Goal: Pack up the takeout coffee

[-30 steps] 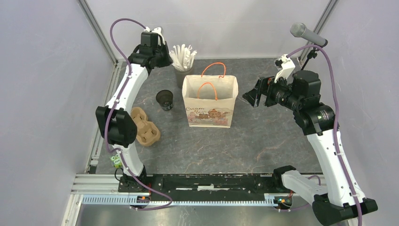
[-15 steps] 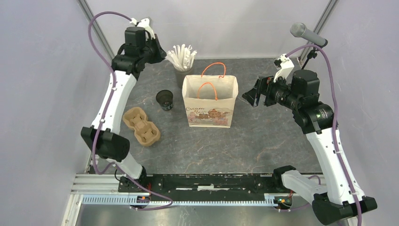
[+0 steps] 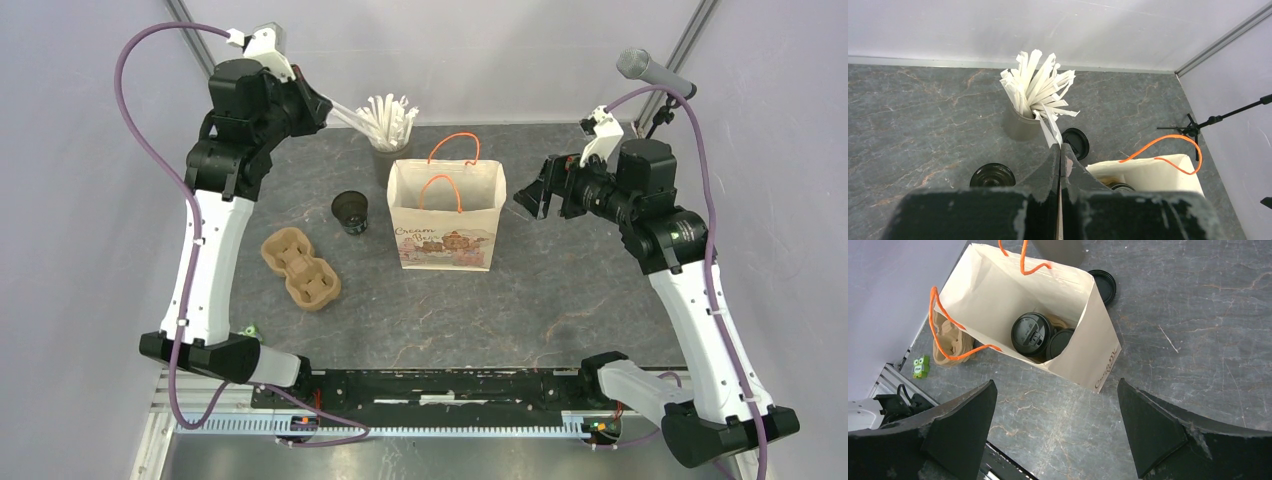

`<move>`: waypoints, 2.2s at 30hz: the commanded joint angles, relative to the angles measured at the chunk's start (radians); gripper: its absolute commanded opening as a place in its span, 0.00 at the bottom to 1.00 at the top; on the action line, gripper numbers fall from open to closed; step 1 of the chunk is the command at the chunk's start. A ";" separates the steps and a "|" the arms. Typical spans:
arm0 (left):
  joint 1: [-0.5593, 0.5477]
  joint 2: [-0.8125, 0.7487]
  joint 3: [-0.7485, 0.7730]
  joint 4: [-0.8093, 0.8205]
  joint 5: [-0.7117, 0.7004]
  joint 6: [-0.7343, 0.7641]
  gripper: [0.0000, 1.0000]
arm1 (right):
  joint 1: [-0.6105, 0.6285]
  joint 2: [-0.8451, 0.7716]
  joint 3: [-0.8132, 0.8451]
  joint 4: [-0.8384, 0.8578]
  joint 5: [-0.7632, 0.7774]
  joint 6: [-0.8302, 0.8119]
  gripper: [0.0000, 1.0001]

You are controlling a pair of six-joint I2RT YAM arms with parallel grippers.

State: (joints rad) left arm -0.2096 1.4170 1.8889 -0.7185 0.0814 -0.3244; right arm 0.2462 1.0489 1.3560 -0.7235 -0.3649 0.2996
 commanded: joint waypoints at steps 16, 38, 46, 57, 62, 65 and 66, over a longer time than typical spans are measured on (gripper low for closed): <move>0.002 0.001 0.085 -0.021 -0.069 0.049 0.02 | -0.003 -0.007 0.021 0.035 -0.017 0.011 0.97; 0.000 0.282 -0.058 0.394 0.017 0.077 0.02 | -0.003 -0.007 0.022 0.001 0.000 -0.006 0.97; 0.000 0.332 -0.133 0.424 0.091 0.068 0.08 | -0.002 -0.019 0.011 -0.008 0.007 -0.006 0.97; 0.001 0.292 -0.107 0.308 0.040 0.079 0.02 | -0.003 -0.032 0.001 -0.016 0.009 -0.007 0.97; 0.001 0.287 -0.088 0.309 0.054 0.106 0.02 | -0.002 -0.034 -0.003 -0.015 0.008 -0.009 0.97; 0.001 0.322 -0.049 0.296 0.070 0.107 0.02 | -0.003 -0.035 0.001 -0.017 0.007 -0.008 0.97; 0.001 0.335 -0.032 0.290 0.080 0.107 0.02 | -0.003 -0.036 0.000 -0.018 0.006 -0.006 0.97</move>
State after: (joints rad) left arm -0.2092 1.7477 1.7733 -0.4240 0.1349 -0.2710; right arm 0.2462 1.0298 1.3590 -0.7471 -0.3637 0.2989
